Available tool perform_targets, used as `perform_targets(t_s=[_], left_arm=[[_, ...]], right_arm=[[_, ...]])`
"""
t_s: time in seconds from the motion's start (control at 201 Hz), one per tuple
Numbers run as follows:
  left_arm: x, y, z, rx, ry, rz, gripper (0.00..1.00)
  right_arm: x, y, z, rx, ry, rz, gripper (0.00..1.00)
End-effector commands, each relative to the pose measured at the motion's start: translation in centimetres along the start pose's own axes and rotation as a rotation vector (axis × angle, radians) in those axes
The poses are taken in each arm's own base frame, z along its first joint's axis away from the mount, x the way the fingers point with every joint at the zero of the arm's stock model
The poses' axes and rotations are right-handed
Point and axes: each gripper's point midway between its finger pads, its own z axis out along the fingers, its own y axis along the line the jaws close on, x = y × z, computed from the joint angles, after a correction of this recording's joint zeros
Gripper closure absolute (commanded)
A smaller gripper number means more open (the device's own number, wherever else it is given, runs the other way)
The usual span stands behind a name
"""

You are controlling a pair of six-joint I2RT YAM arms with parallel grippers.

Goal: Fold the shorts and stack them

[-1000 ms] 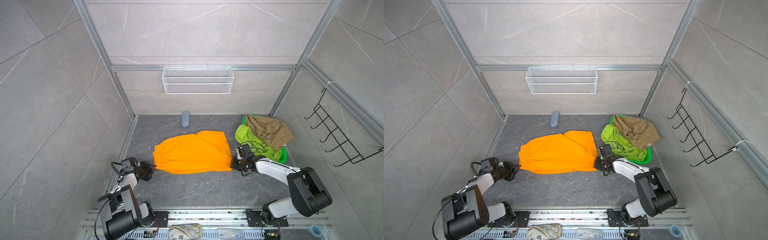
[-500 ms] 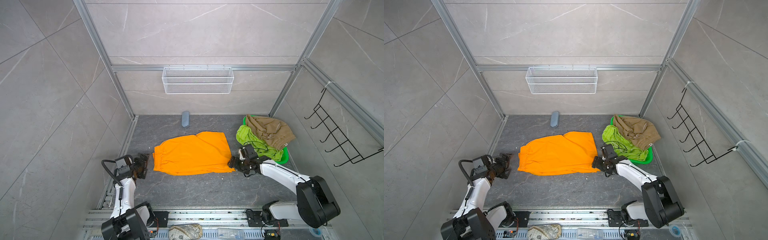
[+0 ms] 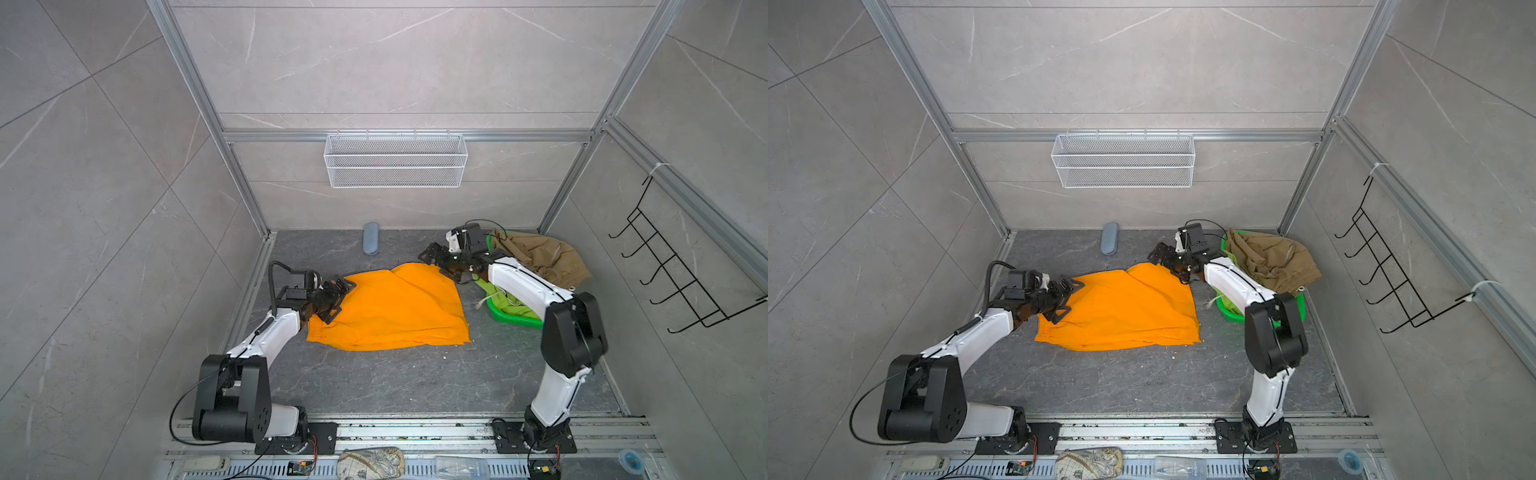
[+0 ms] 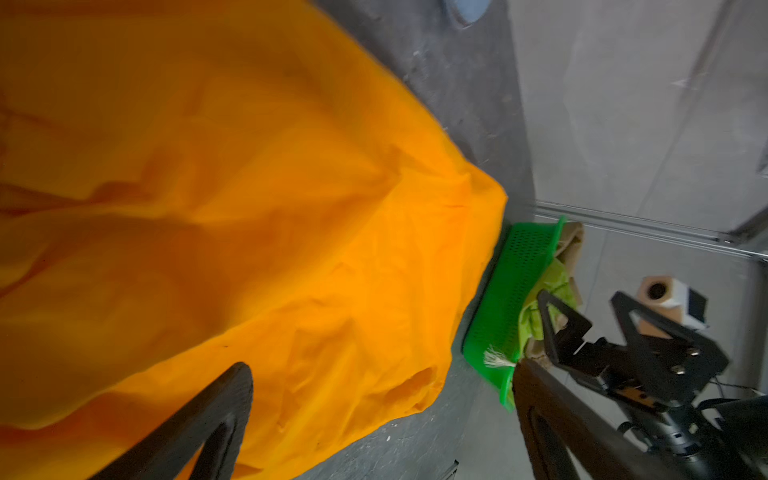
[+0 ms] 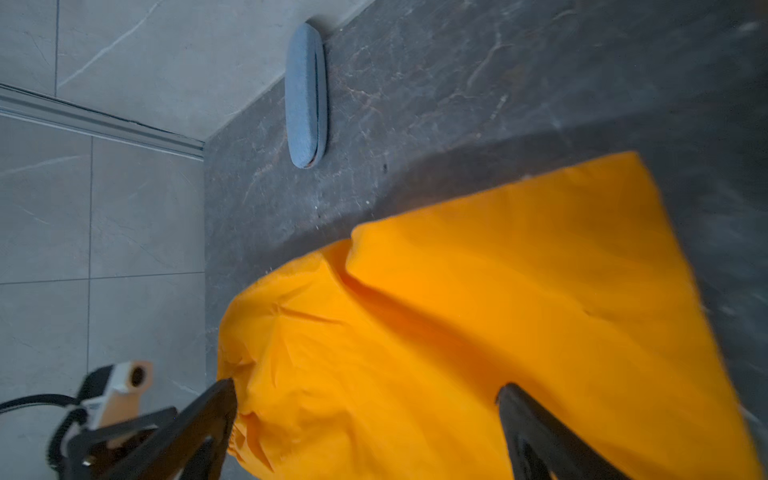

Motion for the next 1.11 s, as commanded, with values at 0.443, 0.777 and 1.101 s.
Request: perform_targets(t_s=[0.443,0.777,1.101], left_arm=[[-0.2,11.7,0.6,-0.209,0.024,-0.203,0.00],[-0.9,11.5,0.0,-0.240,-0.001,-0.187,0.00],[-5.7,0.8,-6.2,-0.175,-0.238,0.219,0.00]], right_arm=[[-0.7,-3.6,13.1,-0.054,0.066,0.102,0.01],[-3.4,-10.7,10.6,0.125,0.051,0.052,0.01],[-6.4,-0.9,1.2,0.023,-0.066,-0.108,0.01]])
